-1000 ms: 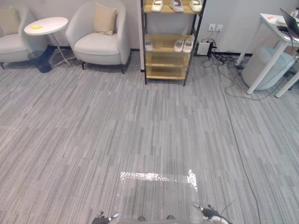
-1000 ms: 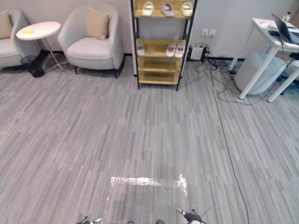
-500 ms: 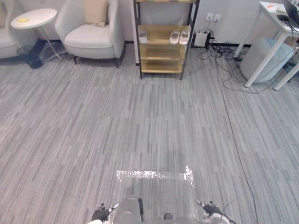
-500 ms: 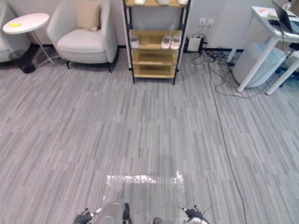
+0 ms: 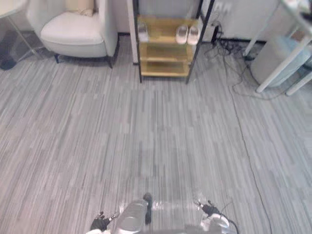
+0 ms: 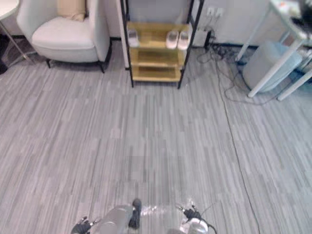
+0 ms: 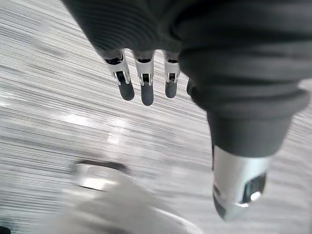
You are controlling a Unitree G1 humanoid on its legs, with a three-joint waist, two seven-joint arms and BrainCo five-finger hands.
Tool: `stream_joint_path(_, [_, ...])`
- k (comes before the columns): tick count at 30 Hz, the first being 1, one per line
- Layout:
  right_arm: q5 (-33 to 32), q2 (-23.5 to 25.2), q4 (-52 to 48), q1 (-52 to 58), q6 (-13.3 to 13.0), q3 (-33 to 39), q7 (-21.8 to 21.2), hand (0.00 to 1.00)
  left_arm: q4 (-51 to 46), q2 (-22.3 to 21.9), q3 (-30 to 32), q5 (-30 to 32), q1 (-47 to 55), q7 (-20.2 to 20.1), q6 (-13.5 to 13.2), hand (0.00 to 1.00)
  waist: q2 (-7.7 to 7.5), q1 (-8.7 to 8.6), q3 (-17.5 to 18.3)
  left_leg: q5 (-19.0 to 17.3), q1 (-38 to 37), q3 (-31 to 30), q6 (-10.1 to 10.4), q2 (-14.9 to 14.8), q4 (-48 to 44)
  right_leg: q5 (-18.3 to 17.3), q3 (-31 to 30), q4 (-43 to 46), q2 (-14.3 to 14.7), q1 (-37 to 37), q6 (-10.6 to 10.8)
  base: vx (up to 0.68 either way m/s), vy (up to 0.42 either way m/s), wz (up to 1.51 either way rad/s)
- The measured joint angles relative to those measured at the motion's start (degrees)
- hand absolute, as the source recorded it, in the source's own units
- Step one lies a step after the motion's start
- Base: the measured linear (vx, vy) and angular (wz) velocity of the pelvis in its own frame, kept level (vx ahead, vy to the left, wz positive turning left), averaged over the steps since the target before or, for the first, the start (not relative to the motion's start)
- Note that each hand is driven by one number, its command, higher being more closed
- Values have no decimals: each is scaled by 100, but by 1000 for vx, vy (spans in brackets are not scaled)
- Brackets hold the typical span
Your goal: Organize the slippers on the shoe rack
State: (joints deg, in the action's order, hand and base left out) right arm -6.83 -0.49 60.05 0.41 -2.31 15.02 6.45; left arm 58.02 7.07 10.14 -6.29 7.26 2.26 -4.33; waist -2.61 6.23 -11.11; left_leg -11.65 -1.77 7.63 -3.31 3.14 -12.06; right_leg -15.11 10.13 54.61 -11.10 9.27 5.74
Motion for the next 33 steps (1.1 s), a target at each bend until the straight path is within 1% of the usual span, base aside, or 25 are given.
stream_joint_path(2, [0, -19, 1, -37, -9, 1, -6, 0, -2, -15, 2, -2, -91, -7, -4, 0, 5, -40, -5, -36, -399, -55, 27, -82, 230, -123, 433, -929, 78, 306, -157, 418, 10, 29])
stream_joint_path(3, [0, -35, 8, -89, -12, 0, -16, 0, -3, -36, -3, -7, -153, -8, -4, 0, 33, -54, -17, -87, -599, -88, 105, -176, 354, -36, 544, -1826, 254, 525, -221, 430, -16, 15])
stream_joint_path(4, [-1, -39, 18, -112, -10, -2, -18, 0, -4, -44, -2, -8, -170, -8, -4, 0, 39, -60, -20, -102, -659, -109, 130, -208, 398, 41, 538, -2145, 330, 594, -244, 480, -49, 29])
stream_joint_path(6, [-3, -82, 155, -248, -1, -19, -23, 0, 3, -50, -10, -9, -204, 2, -7, 0, 60, -150, -50, -251, -958, -280, 367, -359, 541, 1050, 486, -4026, 719, 774, -350, 508, -101, 37])
stream_joint_path(7, [-3, -85, 181, -255, 1, -31, -23, 0, 6, -48, -6, -10, -193, 5, -6, 0, 50, -153, -55, -290, -1020, -326, 427, -365, 542, 1226, 481, -4243, 749, 769, -394, 538, -167, 35])
stream_joint_path(8, [0, -107, 213, -209, 6, -158, -21, 0, 7, -21, -2, -11, -128, 19, -7, 0, -8, -154, -47, -428, -1270, -431, 577, -320, 536, 1773, 470, -4575, 788, 705, -550, 554, -223, 52])
stream_joint_path(9, [-3, -149, 211, -124, 2, -192, -34, 0, 19, -15, 4, -11, -77, 22, -12, 0, -54, -214, 5, -635, -1502, -694, 569, -292, 457, 2265, 357, -4416, 772, 653, -736, 663, -275, 54])
stream_joint_path(11, [1, -274, 208, -182, -4, -153, -37, 0, 106, -194, 57, -18, -75, 12, -34, 0, 306, -254, 85, -770, -1382, -908, 624, -632, -167, 1701, 539, -3938, 986, 658, -843, 619, -294, 40])
stream_joint_path(13, [2, -284, 137, -176, -7, -142, -46, 0, 78, -413, 404, -45, -32, 8, -28, 0, 537, -254, 103, -708, -616, -971, 738, -891, -2072, 1514, 665, -4257, 1293, 259, -874, 504, -258, 13])
stream_joint_path(14, [-11, -312, 41, -172, -19, -181, -19, 0, 64, -528, 545, -53, 41, 9, -20, 0, 708, -237, 58, -394, 37, -915, 701, -1269, -3641, 1468, 659, -4521, 1617, -119, -1033, 492, -182, -18])
stream_joint_path(15, [-39, -266, 16, -179, -19, -205, 3, 0, 8, -535, 575, -54, 85, 1, -9, 0, 754, -174, -1, -432, 453, -733, 708, -1580, -4605, 1322, 616, -4618, 1835, -470, -1164, 489, -156, -31])
stream_joint_path(17, [-78, -160, 40, -182, -13, -201, 42, 0, -38, -438, 513, -54, 55, 0, -3, 0, 571, -38, -110, -553, 891, -544, 645, -1672, -4963, 1195, 511, -4754, 1898, -964, -1237, 452, -157, -29])
stream_joint_path(19, [-192, -62, 55, -226, -3, -204, 53, 0, -132, -361, 434, -60, 53, 2, -6, 0, 446, 20, -148, -689, 1317, -439, 598, -1542, -4689, 1150, 410, -5013, 1896, -1321, -1196, 418, -126, -16])
stream_joint_path(21, [-227, -66, 163, -308, 4, -199, 83, 0, -210, -361, 392, -80, 41, -1, -11, 0, 400, 64, -154, -783, 1702, -424, 568, -1227, -3573, 1097, 293, -5239, 1830, -1550, -1125, 358, 15, -19])
stream_joint_path(22, [-226, -82, 203, -390, 7, -203, 99, 0, -230, -359, 365, -169, 16, 0, -19, 0, 364, 101, -200, -485, 1862, -511, 518, -781, -1825, 888, 181, -5295, 1648, -1653, -1088, 311, 100, -20])
stream_joint_path(23, [-226, -87, 203, -401, 6, -201, 102, 0, -231, -358, 371, -220, 11, 0, -29, 0, 350, 140, -228, -9, 1878, -506, 529, -590, -1039, 797, 123, -5297, 1551, -1724, -1043, 301, 122, -22])
stream_joint_path(24, [-225, -92, 208, -398, 7, -206, 103, 0, -230, -356, 363, -232, 12, 3, -32, 0, 335, 170, -237, 198, 1855, -500, 545, -535, -809, 763, 73, -5300, 1512, -1758, -1021, 357, 153, -41])
stream_joint_path(25, [-225, -149, 211, -361, 7, -248, 104, 0, -222, -408, 355, -241, 54, 4, -31, 0, 380, 340, -153, 858, 1759, -424, 634, -510, 303, 596, -114, -5346, 1467, -1859, -884, 386, 160, -38])
stream_joint_path(26, [-224, -174, 213, -362, 8, -250, 106, 0, -209, -424, 350, -241, 67, 4, -29, 0, 439, 353, -124, 978, 1769, -371, 638, -554, 429, 545, -127, -5355, 1489, -1907, -840, 523, 200, -31])
stream_joint_path(27, [-221, -173, 220, -366, 9, -247, 110, 0, -139, -443, 355, -252, 110, 5, -29, 0, 465, 359, -113, 1466, 1667, -268, 509, -550, 398, 371, -147, -5319, 1441, -2082, -717, 504, 164, -3])
stream_joint_path(28, [-209, -101, 223, -336, 8, -249, 97, 0, -133, -363, 370, -271, 132, -4, -31, 0, 273, 371, -89, 1456, 1559, -57, 193, -399, 238, 61, -168, -4955, 1203, -2094, -559, 517, 156, -2])
stream_joint_path(29, [-205, -60, 215, -323, 5, -251, 91, 0, -138, -307, 364, -273, 145, -4, -31, 0, 172, 387, -54, 1329, 1566, -28, 193, -328, 158, -42, -191, -4784, 1105, -2035, -519, 531, 126, -15])
stream_joint_path(30, [-198, 3, 184, -333, -16, -249, 86, 0, -114, -244, 352, -282, 144, -5, -25, 0, 73, 418, -8, 996, 1544, 56, 137, -289, -172, -195, -311, -3987, 981, -1794, -369, 423, 104, -13])
stream_joint_path(31, [-194, 10, 187, -332, -26, -249, 84, 0, -105, -234, 340, -283, 139, -11, -23, 0, 71, 416, -8, 932, 1528, 58, 93, -293, -244, -198, -338, -3797, 968, -1737, -358, 522, 141, -17])
stream_joint_path(33, [-148, 44, 316, -276, -35, -251, 44, 0, 4, -92, 177, -288, 124, -25, -8, 0, -24, 380, -36, 310, 874, 62, 14, -194, -417, 68, -138, -1095, 551, -908, 332, 556, 154, -9])
